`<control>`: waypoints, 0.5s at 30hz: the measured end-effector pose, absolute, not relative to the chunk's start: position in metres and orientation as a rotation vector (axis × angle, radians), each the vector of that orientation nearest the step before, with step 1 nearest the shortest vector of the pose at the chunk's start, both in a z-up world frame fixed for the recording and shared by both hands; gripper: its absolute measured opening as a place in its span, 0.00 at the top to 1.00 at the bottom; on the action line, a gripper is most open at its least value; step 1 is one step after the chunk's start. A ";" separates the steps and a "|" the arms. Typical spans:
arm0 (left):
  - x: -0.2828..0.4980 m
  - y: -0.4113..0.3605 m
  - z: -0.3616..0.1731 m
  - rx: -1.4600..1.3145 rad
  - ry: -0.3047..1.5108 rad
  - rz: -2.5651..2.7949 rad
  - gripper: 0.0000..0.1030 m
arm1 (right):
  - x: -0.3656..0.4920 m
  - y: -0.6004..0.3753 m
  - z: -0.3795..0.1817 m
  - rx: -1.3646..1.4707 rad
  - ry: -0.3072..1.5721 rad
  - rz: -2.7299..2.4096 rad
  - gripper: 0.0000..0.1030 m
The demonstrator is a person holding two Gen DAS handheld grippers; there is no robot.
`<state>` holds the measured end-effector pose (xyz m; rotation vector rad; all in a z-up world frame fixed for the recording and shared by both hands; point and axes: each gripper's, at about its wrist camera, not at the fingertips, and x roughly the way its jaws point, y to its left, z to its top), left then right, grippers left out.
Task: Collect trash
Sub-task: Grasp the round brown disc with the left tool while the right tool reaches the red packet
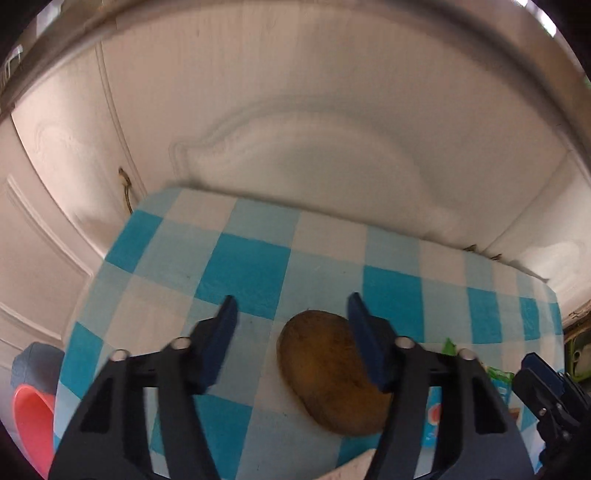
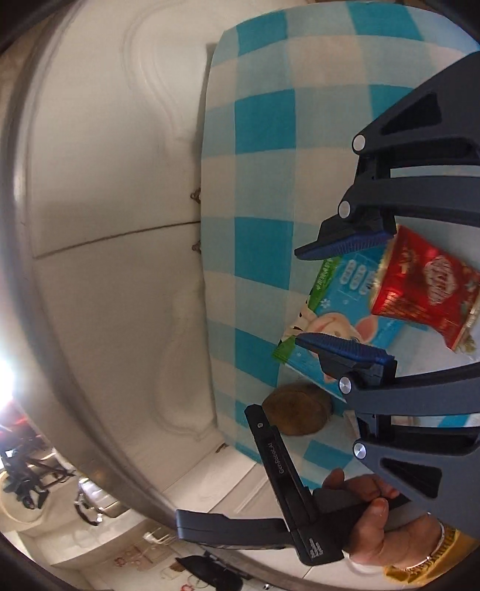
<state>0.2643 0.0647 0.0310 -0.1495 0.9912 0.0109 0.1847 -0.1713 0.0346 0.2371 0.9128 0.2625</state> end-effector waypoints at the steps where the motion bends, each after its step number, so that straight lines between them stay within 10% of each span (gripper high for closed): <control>1: 0.263 0.064 0.031 -0.148 0.980 0.008 0.45 | 0.190 -0.170 0.031 0.234 0.929 0.265 0.59; 8: 0.250 0.049 0.035 -0.059 0.945 -0.044 0.66 | 0.187 -0.153 0.014 0.147 0.982 0.304 0.59; 15: 0.225 0.044 0.039 0.007 0.938 -0.087 0.67 | 0.161 -0.142 0.013 0.124 0.982 0.375 0.59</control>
